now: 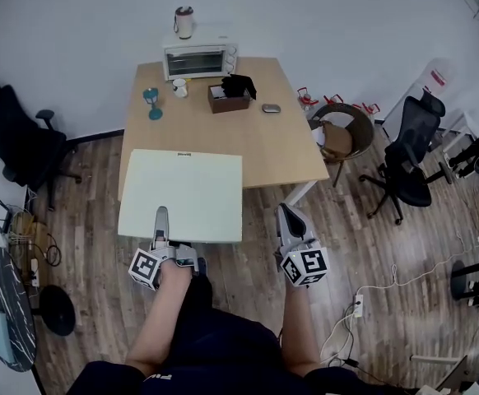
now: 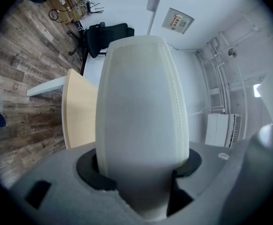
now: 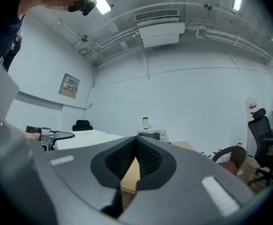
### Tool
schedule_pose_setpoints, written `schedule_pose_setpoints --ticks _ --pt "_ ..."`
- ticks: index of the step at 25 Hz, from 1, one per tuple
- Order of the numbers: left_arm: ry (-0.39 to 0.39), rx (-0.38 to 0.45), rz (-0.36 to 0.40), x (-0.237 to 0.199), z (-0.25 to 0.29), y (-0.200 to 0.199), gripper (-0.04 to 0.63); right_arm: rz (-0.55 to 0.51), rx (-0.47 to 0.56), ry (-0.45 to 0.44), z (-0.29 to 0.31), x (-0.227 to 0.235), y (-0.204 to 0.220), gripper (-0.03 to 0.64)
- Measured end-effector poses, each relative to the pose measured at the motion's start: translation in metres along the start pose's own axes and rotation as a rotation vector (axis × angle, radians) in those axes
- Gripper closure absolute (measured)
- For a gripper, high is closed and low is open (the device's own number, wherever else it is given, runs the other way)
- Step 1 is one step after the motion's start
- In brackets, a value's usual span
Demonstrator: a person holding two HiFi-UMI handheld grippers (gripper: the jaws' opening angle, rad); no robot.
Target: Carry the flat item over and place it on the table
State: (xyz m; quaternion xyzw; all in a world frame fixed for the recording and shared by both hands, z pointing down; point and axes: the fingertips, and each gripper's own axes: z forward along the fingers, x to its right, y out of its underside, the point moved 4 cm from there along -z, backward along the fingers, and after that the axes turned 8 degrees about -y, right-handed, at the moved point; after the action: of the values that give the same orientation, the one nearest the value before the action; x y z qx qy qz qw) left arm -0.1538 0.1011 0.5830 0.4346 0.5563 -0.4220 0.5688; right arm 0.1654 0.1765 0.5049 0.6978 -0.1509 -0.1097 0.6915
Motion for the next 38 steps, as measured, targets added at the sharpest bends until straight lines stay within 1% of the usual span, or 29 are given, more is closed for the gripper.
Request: schedule_pose_setpoints --ticks 3,9,14,17,22,25,29,32,35,38 --pt "0.001 -0.004 -0.009 0.0 0.026 -0.011 0.318 0.006 -0.007 0.01 0.03 0.007 -0.001 0.611" --pt "-0.025 -0.014 -0.03 -0.005 0.089 -0.042 0.318 0.019 -0.028 0.022 0.103 0.016 -0.002 0.611" --pt "0.009 -0.04 -0.048 0.005 0.145 -0.06 0.318 0.025 -0.009 0.06 0.163 0.027 -0.013 0.611" --pt "0.007 -0.056 -0.049 0.003 0.171 -0.069 0.318 0.028 0.002 0.069 0.186 0.03 -0.016 0.611" --pt "-0.006 -0.04 -0.06 -0.005 0.202 -0.082 0.318 0.038 0.016 0.091 0.208 0.046 -0.019 0.611" --pt "-0.019 -0.037 -0.069 -0.011 0.222 -0.084 0.318 0.045 0.023 0.1 0.221 0.058 -0.017 0.611" --pt "-0.06 -0.053 -0.05 -0.025 0.241 -0.078 0.318 0.034 0.013 0.099 0.237 0.076 -0.016 0.611" --pt "-0.049 -0.048 -0.05 -0.019 0.26 -0.072 0.318 0.031 0.009 0.091 0.256 0.092 -0.017 0.611" --pt "-0.061 -0.039 -0.041 -0.022 0.276 -0.068 0.318 0.028 0.012 0.073 0.273 0.106 -0.02 0.611" --pt "-0.066 -0.023 -0.05 -0.022 0.288 -0.06 0.318 0.024 0.016 0.049 0.285 0.12 -0.024 0.61"
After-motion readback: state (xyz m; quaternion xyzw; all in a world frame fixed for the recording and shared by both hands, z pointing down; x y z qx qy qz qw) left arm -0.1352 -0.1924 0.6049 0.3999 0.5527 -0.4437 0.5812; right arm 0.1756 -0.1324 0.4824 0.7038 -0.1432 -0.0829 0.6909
